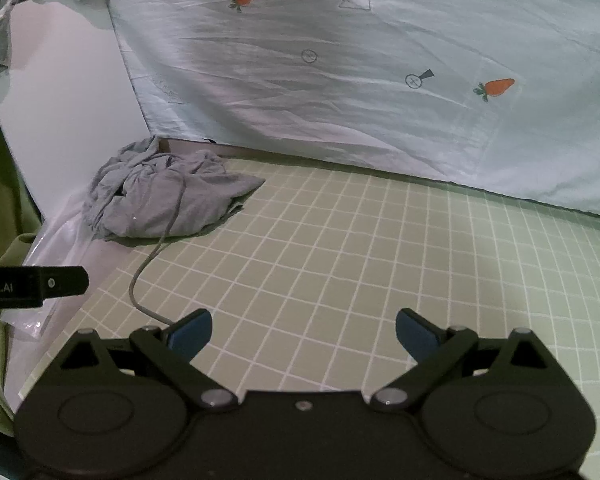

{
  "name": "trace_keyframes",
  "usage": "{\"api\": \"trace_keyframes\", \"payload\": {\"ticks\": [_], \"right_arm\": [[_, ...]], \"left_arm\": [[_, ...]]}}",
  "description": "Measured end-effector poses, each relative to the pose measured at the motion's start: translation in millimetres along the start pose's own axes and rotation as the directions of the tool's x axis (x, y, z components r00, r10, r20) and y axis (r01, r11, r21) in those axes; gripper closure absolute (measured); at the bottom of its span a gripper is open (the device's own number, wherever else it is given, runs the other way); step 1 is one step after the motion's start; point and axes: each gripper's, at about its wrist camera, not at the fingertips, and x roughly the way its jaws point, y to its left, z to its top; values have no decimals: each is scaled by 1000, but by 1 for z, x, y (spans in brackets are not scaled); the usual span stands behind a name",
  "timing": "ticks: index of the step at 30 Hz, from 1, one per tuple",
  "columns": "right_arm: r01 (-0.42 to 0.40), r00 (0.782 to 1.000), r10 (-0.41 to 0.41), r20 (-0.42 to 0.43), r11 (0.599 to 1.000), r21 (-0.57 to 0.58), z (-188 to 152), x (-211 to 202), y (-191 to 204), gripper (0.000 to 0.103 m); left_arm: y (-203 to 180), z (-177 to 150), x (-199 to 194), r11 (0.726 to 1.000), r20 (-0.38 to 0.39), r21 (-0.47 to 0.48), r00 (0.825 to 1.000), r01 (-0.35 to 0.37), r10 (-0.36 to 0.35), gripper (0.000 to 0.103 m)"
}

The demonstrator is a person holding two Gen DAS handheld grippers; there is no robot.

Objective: Fold clothes

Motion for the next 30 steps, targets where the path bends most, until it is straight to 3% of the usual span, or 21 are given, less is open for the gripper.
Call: {"api": "trace_keyframes", "payload": {"ticks": [30], "right_arm": [[-10, 1000, 10, 8, 1000, 1, -3, -2, -3, 4]], "left_arm": [[0, -6, -4, 1000, 3, 2, 1000, -17, 17, 0]]}}
